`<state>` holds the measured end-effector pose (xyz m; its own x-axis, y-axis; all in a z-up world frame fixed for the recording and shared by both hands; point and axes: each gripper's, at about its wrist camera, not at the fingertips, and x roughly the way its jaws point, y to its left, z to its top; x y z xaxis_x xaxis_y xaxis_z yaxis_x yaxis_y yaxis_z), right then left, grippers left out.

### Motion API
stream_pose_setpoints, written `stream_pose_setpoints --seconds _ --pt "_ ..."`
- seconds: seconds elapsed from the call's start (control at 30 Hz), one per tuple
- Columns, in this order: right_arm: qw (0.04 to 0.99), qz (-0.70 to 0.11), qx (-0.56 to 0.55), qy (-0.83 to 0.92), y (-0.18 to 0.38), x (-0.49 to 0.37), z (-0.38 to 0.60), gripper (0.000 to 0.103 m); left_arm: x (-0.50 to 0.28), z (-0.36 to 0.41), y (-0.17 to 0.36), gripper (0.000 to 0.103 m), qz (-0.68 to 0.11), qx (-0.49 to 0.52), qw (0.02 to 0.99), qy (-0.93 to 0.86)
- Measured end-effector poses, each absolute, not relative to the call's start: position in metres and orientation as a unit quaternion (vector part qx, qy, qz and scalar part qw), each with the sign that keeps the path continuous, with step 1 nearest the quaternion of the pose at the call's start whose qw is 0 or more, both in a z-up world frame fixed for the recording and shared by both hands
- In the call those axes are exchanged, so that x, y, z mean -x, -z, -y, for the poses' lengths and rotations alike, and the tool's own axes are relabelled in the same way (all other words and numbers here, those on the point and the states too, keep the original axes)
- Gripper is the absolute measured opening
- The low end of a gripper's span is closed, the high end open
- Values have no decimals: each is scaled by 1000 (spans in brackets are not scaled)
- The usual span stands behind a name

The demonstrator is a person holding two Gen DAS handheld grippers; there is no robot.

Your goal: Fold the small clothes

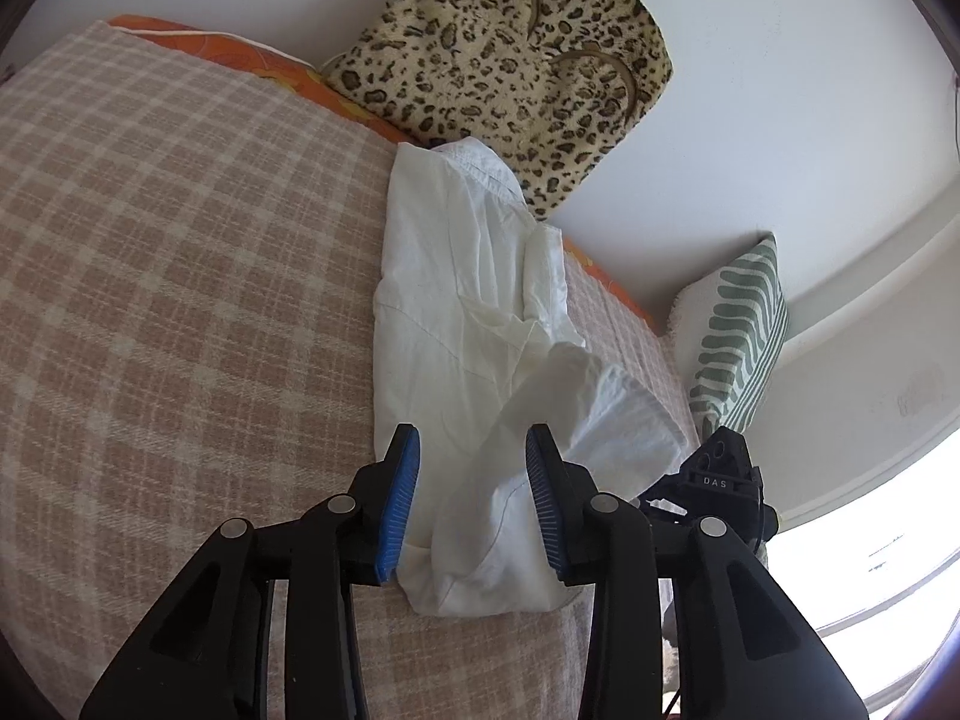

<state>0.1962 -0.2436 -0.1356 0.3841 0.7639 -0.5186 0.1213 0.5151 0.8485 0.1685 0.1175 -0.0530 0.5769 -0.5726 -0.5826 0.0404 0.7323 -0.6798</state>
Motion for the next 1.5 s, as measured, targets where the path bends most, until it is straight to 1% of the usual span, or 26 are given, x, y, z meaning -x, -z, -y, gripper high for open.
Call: stream_pose_setpoints --seconds 0.07,0.1,0.17,0.23,0.27,0.33,0.37,0.43,0.57,0.63,0.77,0.87,0.93,1.07,1.1,1.17,1.27,1.33,1.4,1.5 --pt "703 -505 -442 -234 130 -197 244 30 -167 -110 61 35 -439 283 829 198" --pt "703 -502 -443 -241 124 -196 243 34 -166 -106 66 35 -444 273 827 213" --pt "711 -487 -437 -257 107 -191 243 51 -166 -102 75 35 -452 268 818 234" --pt "728 -462 -429 -272 86 -182 247 61 -168 -99 80 35 -452 257 818 245" --pt "735 -451 -426 -274 77 -177 251 63 -169 -97 81 35 -454 244 819 251" --pt "749 -433 -421 -273 65 -164 260 64 -171 -88 82 36 -460 208 818 276" --pt "763 -427 -407 -264 61 -157 264 64 -171 -84 83 39 -464 186 819 282" --pt "797 -424 -358 -237 59 -143 268 64 -170 -78 84 39 -469 152 821 289" --pt "808 -443 -319 -219 83 -127 272 63 -165 -75 81 39 -458 94 832 300" --pt "814 -452 -298 -210 89 -122 265 62 -162 -73 79 39 -456 80 833 303" --pt "841 -436 -207 -245 63 -111 223 62 -158 -56 80 39 -456 48 829 321" --pt "843 -437 -143 -280 38 -116 171 62 -159 -46 86 39 -457 42 823 334" --pt "831 -466 -107 -284 34 -133 136 62 -159 -42 89 39 -460 38 822 333" --pt "812 -524 -53 -253 44 -176 79 62 -159 -42 95 39 -468 56 812 344" --pt "803 -542 -40 -244 51 -185 66 62 -158 -42 96 36 -471 59 809 347" --pt "796 -565 -9 -219 64 -199 46 62 -152 -42 95 36 -471 54 807 351" --pt "805 -562 55 -184 76 -205 22 61 -138 -43 93 36 -470 68 797 373" --pt "801 -567 58 -181 80 -207 15 58 -132 -44 95 36 -473 66 795 373" --pt "804 -562 52 -185 76 -205 15 58 -126 -48 95 36 -474 58 796 372" --pt "819 -534 30 -209 54 -191 27 58 -123 -56 79 36 -449 51 812 369"
